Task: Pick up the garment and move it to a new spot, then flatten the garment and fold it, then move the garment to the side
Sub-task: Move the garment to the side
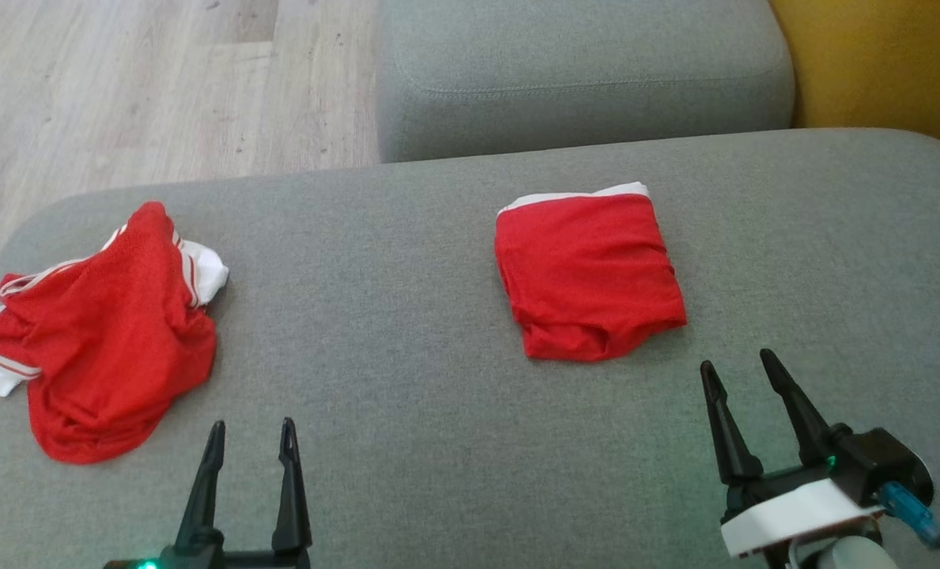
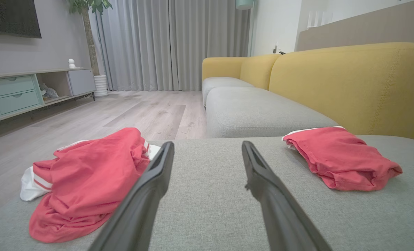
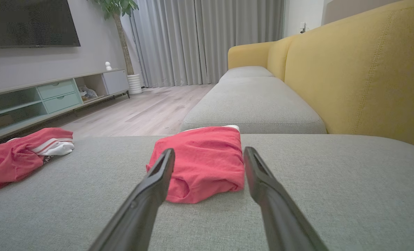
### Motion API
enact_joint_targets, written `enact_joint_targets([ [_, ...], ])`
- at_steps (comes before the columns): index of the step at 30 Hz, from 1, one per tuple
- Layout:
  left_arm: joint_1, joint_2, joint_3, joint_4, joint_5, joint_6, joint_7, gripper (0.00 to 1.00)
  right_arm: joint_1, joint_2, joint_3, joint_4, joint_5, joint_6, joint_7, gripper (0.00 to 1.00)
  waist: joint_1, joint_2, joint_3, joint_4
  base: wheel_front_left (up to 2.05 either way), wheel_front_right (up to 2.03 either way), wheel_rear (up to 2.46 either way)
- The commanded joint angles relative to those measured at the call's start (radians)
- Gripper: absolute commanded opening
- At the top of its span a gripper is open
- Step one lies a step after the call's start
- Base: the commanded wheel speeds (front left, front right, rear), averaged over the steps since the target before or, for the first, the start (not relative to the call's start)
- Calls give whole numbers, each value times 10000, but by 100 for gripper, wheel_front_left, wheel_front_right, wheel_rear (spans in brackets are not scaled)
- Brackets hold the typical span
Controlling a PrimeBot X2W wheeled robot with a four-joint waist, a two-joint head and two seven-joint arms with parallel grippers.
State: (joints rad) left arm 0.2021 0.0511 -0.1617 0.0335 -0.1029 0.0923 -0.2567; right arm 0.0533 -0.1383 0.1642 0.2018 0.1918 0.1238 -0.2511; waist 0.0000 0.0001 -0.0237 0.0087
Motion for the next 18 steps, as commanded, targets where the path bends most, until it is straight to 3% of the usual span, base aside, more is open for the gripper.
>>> enact_joint_targets([
  [1, -324, -9, 262, -317, 26, 10, -51, 100, -226, -18, 148, -294, -89, 69, -106, 100, 0, -1, 25, -11, 0, 0, 0],
  [7, -499, -9, 155, -436, -67, 32, -51, 100, -306, 82, -143, -208, -36, 69, -106, 100, 0, -1, 447, 3, 0, 0, 0],
  [18, -1844, -9, -400, -919, -5, 22, -51, 100, -1991, 7, -1068, -37, -318, 69, -107, 100, 0, -1, 2476, 330, 0, 0, 0],
])
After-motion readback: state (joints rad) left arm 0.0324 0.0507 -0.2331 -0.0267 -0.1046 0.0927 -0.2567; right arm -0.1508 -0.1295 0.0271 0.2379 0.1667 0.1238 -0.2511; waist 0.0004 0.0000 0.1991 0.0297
